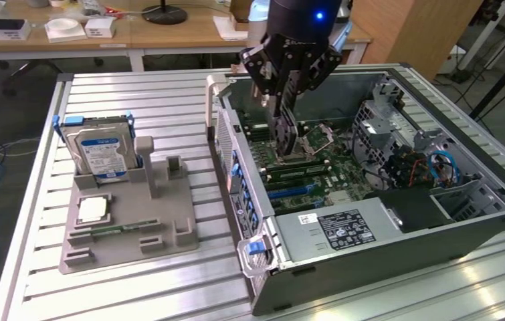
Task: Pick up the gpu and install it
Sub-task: 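Pick up the gpu and move the gpu toward the slot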
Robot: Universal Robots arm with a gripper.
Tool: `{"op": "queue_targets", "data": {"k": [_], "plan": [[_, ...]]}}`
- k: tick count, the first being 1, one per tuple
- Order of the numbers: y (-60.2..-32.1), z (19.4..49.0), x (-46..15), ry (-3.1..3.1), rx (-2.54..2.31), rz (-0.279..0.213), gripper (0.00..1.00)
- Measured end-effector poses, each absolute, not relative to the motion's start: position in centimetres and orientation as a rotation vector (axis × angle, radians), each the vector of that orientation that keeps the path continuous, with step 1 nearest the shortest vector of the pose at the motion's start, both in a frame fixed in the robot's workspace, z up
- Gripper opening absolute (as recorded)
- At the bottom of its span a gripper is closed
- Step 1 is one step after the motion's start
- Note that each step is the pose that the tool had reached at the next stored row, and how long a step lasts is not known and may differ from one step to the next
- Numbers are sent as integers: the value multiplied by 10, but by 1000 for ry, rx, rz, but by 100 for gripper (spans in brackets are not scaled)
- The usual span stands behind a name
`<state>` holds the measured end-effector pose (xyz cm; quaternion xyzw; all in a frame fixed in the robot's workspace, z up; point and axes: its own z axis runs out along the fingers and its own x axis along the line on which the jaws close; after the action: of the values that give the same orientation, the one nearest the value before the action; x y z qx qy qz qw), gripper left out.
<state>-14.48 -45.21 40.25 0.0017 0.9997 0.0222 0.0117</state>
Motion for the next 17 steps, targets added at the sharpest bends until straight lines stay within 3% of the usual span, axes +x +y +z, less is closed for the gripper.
{"op": "queue_targets", "data": {"k": [17], "plan": [[-452, 402, -137, 3117, 5, 69, 26]]}}
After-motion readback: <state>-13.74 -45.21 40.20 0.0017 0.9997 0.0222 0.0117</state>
